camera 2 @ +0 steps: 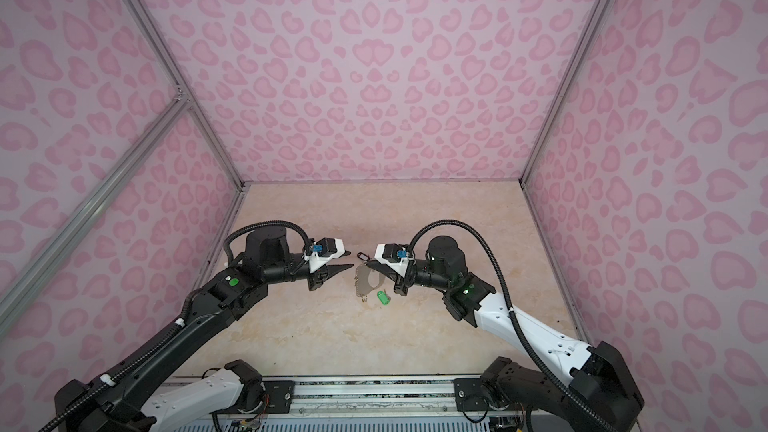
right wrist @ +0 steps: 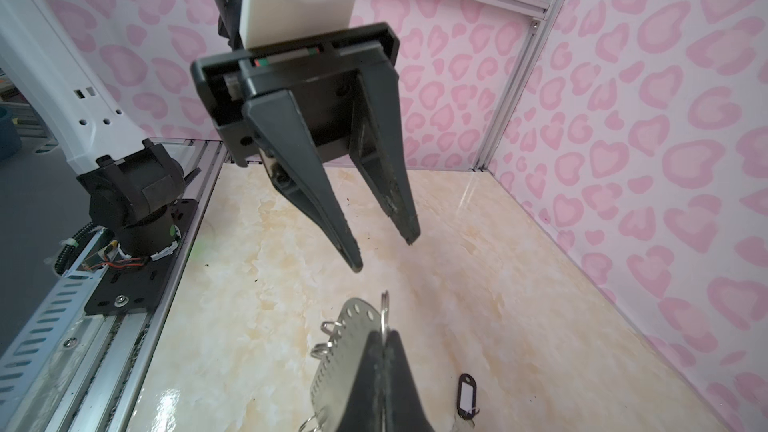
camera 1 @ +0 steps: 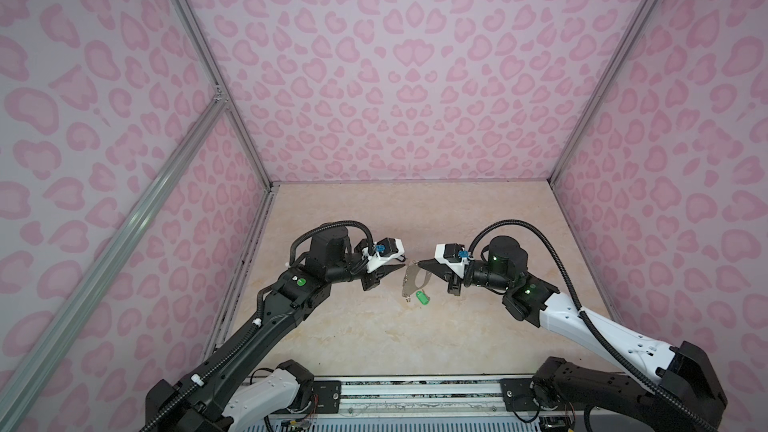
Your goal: Put the keys on the keyring
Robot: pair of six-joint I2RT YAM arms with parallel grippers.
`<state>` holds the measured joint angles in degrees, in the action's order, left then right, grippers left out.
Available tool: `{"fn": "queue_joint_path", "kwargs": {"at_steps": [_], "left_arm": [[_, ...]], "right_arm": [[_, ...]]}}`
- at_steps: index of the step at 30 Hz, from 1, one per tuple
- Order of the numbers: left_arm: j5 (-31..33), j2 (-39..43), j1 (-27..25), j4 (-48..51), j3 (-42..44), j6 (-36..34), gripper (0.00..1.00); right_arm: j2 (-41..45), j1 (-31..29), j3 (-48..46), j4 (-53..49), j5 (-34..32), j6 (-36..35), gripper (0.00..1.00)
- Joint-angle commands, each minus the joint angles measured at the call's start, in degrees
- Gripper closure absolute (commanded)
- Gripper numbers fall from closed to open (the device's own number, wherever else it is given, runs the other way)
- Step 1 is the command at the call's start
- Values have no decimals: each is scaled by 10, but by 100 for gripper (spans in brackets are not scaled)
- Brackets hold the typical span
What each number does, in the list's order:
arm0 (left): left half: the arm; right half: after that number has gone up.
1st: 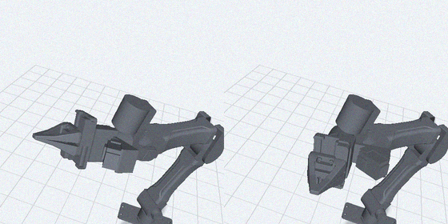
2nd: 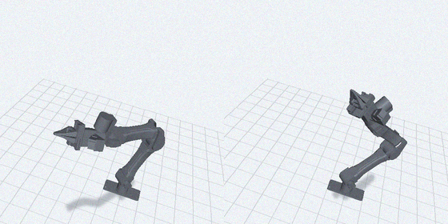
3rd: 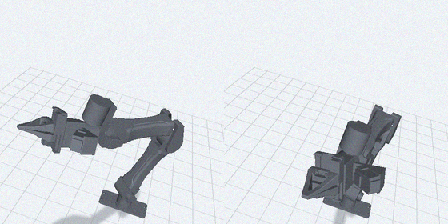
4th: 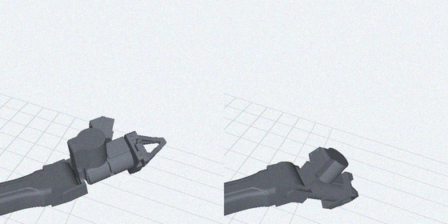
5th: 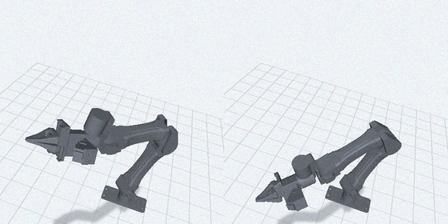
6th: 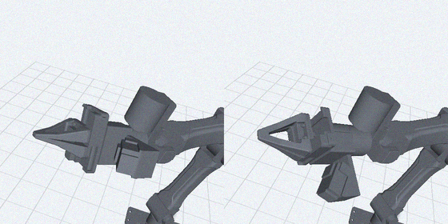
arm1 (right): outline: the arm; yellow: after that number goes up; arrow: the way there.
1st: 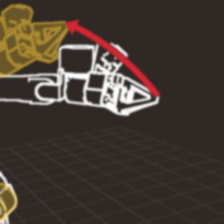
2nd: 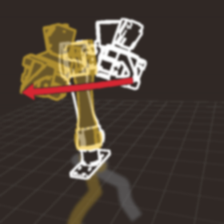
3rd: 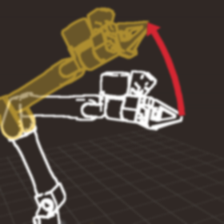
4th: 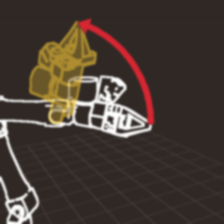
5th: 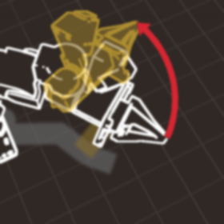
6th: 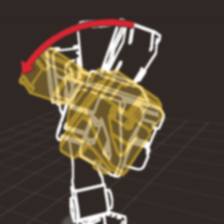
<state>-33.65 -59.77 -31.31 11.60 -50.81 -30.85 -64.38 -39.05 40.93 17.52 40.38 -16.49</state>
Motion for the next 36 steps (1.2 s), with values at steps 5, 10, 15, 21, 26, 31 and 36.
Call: {"fn": "queue_joint_path", "kwargs": {"at_steps": [5,10,15,21,26,31,36], "left_arm": [[-13,-12,2,-69,17,38,70],[-27,-16,-16,-59,6,41,80],[-50,-1,-34,-72,13,46,82],[-41,8,-45,-69,12,39,82],[-22,12,-45,-83,22,44,81],[-22,22,-35,-119,42,75,80],[-45,27,-25,-142,48,98,78]], "right_arm": [[-4,-4,3,53,8,16,100],[-5,-4,-3,71,-1,17,100],[-10,-4,2,91,0,23,100],[-13,-4,2,93,0,20,100],[-9,-4,-2,108,15,25,100],[-6,-4,-11,133,26,36,100],[-8,-3,-10,128,33,37,100]]}}
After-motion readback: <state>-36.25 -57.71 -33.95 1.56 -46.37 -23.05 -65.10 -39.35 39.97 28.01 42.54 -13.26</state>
